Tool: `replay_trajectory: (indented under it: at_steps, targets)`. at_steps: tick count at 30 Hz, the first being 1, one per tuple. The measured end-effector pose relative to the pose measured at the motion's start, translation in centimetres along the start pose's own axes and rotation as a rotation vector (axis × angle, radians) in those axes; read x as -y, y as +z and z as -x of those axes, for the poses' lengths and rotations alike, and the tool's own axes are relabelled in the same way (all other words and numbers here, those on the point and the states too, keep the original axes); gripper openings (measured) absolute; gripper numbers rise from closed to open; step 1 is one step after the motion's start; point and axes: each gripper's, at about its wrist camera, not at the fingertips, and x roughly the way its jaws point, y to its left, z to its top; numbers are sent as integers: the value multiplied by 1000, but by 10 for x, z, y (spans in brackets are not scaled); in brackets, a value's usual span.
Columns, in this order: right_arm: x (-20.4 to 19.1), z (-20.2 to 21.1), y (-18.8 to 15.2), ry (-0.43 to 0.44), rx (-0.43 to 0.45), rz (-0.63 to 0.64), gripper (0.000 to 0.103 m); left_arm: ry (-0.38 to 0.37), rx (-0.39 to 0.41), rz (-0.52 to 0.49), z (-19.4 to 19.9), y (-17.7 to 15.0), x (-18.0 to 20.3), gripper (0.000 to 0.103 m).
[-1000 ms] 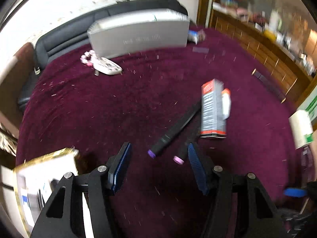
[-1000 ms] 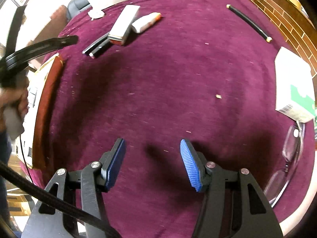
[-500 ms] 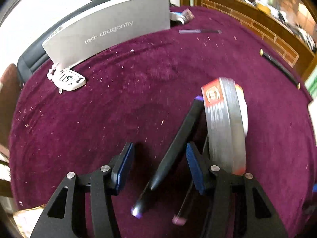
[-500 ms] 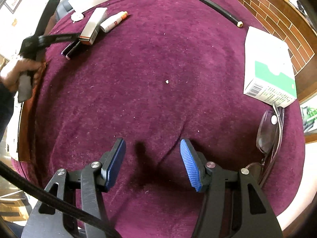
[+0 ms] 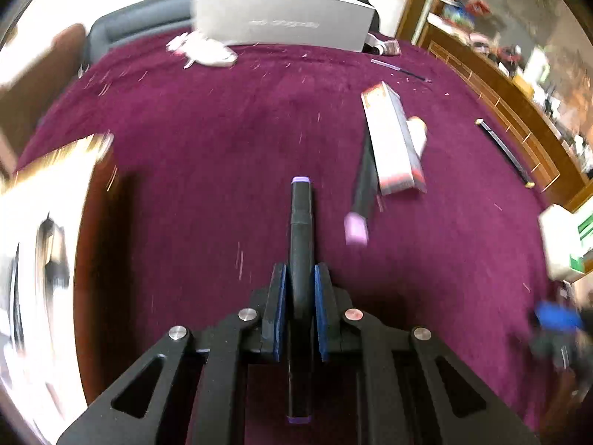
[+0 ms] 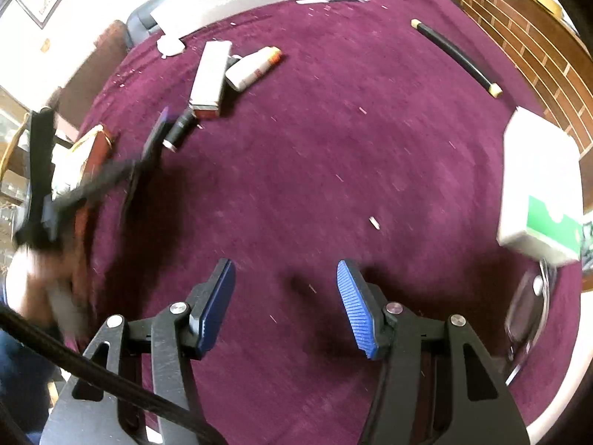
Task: Organize objects
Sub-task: 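Grasp the purple-capped black marker with left tool while right grasps the white-and-red box, then carry the marker and white-and-red box over the tray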
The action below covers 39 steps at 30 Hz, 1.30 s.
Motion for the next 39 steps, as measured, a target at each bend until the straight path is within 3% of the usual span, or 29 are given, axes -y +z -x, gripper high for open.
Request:
replay_trajectory:
  at_steps: [3,7,11,15,21,23,25,26,28,32,36,39]
  targets:
    - [-16,-5,19,35,1,10,56,17,8,-1,25,-45,2,11]
    - [-46,-12,57,52,28,44,56,49,42,-58,38,-74,9,12]
    - [-74,-24,105,34,70,72,59,34,44,-61,39,-72,7,12]
    - [-84,-46,149,-45,83,105,59,17,49,-58,40,-73,5,12]
    - [-80,-80,181,-94,45,112,59,13,59,-51,40,-73,5,12]
    - [-82,-91,182,-110,32,138,60,21,61,-57,39,-72,5,12]
    - [-89,-92,180,-116,61,183,46,20,64,-52,40,-73,5,12]
    - [-95,-92,177,-136,65,225,31,21,65,-53,40,-73,6,12]
    - [-100,-91,171,-118,49,260,24,28,65,-51,41,-74,7,12]
    - [-104,-76,144,-41,21,272,24,30,69,-48,42,-75,8,12]
    - [-101,-55,95,28,-28,273,24,30,66,-40,42,-75,8,12]
    - [-98,-53,56,30,-86,288,24,38,59,-30,42,-74,8,12]
